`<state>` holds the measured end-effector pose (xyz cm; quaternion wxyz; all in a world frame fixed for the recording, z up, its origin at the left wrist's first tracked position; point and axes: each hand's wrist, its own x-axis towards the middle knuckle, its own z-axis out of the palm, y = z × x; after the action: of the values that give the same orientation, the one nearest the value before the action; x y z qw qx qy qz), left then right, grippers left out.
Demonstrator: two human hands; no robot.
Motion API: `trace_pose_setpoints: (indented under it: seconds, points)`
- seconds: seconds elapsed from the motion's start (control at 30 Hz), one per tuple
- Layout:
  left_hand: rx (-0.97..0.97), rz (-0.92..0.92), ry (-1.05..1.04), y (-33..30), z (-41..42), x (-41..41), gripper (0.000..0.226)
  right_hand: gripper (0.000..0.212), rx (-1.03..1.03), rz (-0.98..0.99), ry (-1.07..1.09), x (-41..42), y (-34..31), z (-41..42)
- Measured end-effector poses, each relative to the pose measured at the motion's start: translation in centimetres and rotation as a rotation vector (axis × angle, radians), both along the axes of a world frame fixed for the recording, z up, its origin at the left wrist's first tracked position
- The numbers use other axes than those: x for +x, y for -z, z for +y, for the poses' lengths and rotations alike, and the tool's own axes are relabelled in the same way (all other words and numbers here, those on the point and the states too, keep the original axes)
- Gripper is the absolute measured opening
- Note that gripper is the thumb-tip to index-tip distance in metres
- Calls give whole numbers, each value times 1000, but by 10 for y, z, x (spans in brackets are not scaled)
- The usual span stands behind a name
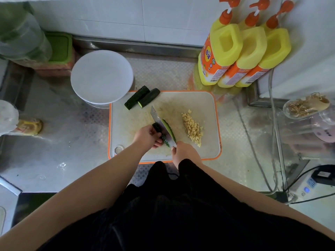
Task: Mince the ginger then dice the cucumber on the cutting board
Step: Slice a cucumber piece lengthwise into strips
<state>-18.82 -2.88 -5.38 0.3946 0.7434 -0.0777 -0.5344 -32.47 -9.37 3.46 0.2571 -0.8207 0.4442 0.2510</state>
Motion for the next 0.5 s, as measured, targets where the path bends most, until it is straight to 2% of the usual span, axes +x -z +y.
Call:
trace_pose_setpoints:
  seconds: [0.5]
  points:
    - [16, -28, 1, -1, -1, -1, 28, 29, 23, 41, -5, 9, 8, 2]
